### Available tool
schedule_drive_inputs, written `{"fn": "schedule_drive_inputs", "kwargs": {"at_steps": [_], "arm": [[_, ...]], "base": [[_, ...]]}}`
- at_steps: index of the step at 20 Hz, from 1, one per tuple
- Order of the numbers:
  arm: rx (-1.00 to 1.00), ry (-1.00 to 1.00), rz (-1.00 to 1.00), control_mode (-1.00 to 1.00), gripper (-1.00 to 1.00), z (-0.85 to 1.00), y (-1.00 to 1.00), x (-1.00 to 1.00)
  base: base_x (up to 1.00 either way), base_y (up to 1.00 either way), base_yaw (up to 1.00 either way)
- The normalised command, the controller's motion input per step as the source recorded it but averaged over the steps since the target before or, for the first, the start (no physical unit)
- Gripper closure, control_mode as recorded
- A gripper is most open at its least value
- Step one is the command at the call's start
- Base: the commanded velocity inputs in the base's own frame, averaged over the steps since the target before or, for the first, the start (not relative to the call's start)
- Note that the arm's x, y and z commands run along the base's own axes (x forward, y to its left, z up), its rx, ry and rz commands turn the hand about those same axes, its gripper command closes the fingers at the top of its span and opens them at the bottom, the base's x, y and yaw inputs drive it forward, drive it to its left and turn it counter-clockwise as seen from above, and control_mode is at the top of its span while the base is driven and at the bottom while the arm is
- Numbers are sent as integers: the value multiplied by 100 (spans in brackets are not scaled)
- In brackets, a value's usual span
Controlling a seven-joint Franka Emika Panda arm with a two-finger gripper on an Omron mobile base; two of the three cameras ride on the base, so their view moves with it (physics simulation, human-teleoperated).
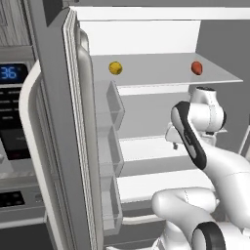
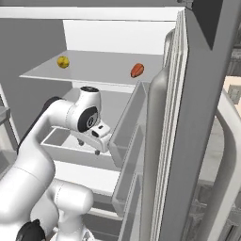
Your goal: Gather the lemon and sweet potato from the fridge and place them on a tray on the dining counter. Then gather the fishs from the fridge and place them on the other tray.
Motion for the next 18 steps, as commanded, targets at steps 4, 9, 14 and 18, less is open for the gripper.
{"fn": "schedule_drive_inputs", "kwargs": {"at_steps": [4, 9, 14, 18], "arm": [[-7, -20, -5, -100, -100, 97, -22, 63], [-6, -22, -5, -100, -100, 93, -40, 33], [-8, -29, -1, -100, -100, 82, -27, 32], [-11, -35, 0, -100, -100, 60, -28, 17]], "base": [[0, 0, 0], [0, 0, 0], [0, 0, 0], [0, 0, 0]]}}
